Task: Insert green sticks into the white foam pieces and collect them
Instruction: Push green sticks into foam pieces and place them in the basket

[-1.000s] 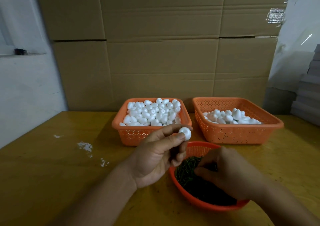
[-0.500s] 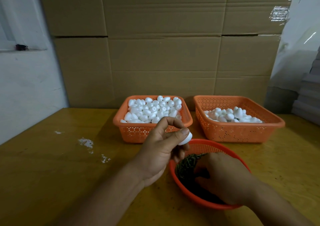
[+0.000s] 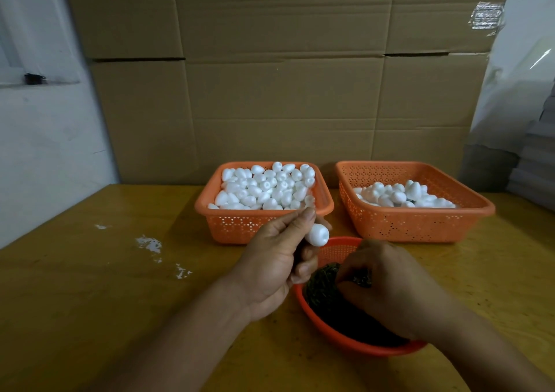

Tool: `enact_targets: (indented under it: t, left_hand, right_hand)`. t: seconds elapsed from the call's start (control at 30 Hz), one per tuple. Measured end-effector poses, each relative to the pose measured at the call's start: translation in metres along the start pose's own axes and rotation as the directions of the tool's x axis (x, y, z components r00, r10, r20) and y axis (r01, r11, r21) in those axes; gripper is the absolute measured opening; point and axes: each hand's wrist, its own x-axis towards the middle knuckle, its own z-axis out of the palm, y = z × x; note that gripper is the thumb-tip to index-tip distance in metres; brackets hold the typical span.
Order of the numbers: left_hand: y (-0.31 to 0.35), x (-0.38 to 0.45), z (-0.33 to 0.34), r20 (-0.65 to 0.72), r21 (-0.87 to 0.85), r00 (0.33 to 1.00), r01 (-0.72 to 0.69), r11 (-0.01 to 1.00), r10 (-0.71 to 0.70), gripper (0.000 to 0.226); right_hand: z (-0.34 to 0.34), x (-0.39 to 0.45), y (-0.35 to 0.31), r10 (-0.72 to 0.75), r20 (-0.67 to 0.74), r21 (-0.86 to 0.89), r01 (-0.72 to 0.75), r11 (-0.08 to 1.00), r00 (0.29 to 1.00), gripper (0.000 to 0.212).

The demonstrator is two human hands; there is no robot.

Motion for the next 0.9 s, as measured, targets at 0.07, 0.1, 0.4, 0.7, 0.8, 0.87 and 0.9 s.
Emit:
enact_targets:
  t: [0.07,0.1,0.4,0.7,0.8,0.87,0.9]
  left_hand:
    - [0.000,0.000,0.000,0.001,-0.010,1.000,0.013,1.000,-0.013,0.035]
    - [-0.001,-0.001,0.000,0.001,-0.016,1.000,0.022,1.000,-0.022,0.035]
    - [-0.001,0.000,-0.001,-0.007,-0.075,0.998,0.064,0.995,-0.065,0.037]
    - [-0.002,0.000,-0.002,-0.014,-0.067,0.997,0.068,0.995,-0.069,0.036]
    - [-0.001,0.000,-0.001,-0.025,-0.065,0.997,0.071,0.995,-0.072,0.035]
    - [0.000,-0.001,0.000,-0.030,-0.067,0.997,0.069,0.995,-0.071,0.035]
    - [0.000,-0.001,0.000,-0.031,-0.066,0.997,0.069,0.995,-0.072,0.035]
  right_hand:
    - [0.000,0.000,0.000,0.012,-0.013,0.042,-0.011,0.999,1.000,0.006]
    - [0.000,-0.001,0.001,0.020,-0.024,0.062,-0.019,0.998,1.000,0.005]
    - [0.001,0.001,0.001,0.053,-0.167,0.368,0.013,0.930,0.984,0.006]
    - [-0.011,-0.003,-0.015,0.068,-0.248,0.867,0.190,0.462,0.966,0.025]
    - [-0.009,-0.003,-0.015,0.038,-0.226,0.885,0.189,0.426,0.973,0.022]
    - [-0.007,-0.003,-0.014,0.035,-0.215,0.890,0.181,0.418,0.976,0.022]
    - [-0.006,-0.003,-0.013,0.030,-0.207,0.889,0.175,0.424,0.978,0.022]
